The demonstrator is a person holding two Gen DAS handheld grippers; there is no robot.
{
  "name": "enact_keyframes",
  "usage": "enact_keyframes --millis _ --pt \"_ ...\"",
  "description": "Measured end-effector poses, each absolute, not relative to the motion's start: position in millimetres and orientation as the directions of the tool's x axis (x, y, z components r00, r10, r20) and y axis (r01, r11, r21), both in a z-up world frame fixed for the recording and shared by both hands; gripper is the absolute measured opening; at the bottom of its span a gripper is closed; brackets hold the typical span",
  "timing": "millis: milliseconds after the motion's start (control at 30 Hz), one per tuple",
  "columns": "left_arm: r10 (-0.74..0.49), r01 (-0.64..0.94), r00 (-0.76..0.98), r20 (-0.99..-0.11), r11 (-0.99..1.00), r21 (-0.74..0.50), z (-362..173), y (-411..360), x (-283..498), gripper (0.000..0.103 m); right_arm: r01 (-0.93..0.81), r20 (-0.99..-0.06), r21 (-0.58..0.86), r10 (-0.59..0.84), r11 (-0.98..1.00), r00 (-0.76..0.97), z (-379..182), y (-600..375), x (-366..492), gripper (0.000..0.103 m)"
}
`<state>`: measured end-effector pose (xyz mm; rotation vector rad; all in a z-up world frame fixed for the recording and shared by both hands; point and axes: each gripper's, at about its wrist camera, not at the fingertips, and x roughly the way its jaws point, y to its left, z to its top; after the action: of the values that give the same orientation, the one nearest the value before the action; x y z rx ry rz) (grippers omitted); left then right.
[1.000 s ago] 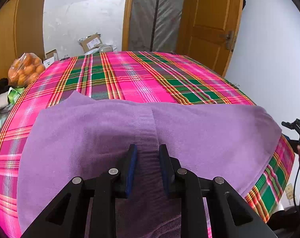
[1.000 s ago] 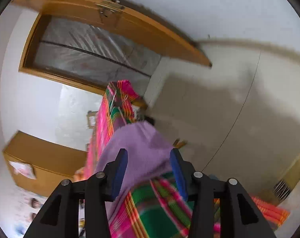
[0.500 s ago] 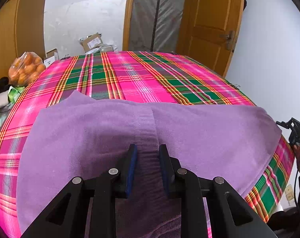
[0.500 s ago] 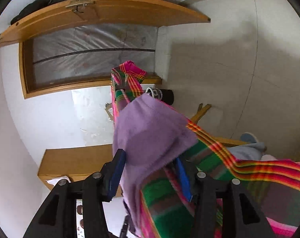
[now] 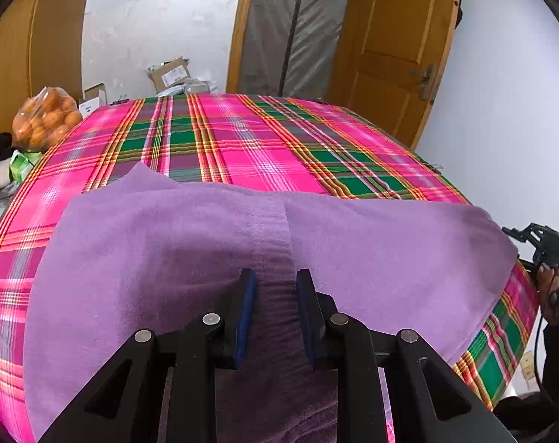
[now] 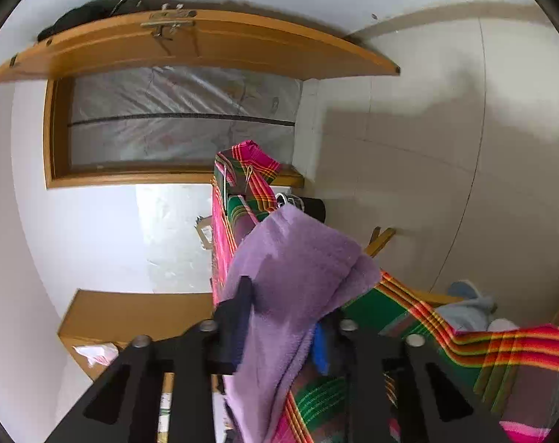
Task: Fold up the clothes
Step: 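Fold the gripped sweater edge over toward the left gripper with the right gripper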
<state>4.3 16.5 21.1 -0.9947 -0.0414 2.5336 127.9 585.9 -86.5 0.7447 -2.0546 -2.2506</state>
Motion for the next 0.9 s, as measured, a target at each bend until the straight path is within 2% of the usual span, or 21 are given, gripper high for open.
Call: enact_keyframes --millis 100,300,567,900 --pt "0.391 -0.368 -0.658 -0.644 -0.913 -0.178 21 17 4 0.023 -0.295 -0.344 0.935 -0.298 -0.198 -0.89 -73 585 128 0.014" --pt "0.396 -0.368 -0.657 -0.641 -0.911 -0.186 21 16 4 0.023 -0.208 -0.298 0.928 -0.282 -0.308 -0.912 -33 579 124 0.008" --pt "0.402 -0.37 -0.66 -0.635 -0.909 -0.192 22 14 4 0.023 -0.091 -0.253 0.89 -0.317 -0.446 -0.914 28 550 109 0.006" --pt "0.423 -0.383 -0.666 -0.614 -0.901 -0.205 24 11 8 0.023 0.072 -0.227 0.819 -0.437 -0.569 -0.87 91 480 87 0.006"
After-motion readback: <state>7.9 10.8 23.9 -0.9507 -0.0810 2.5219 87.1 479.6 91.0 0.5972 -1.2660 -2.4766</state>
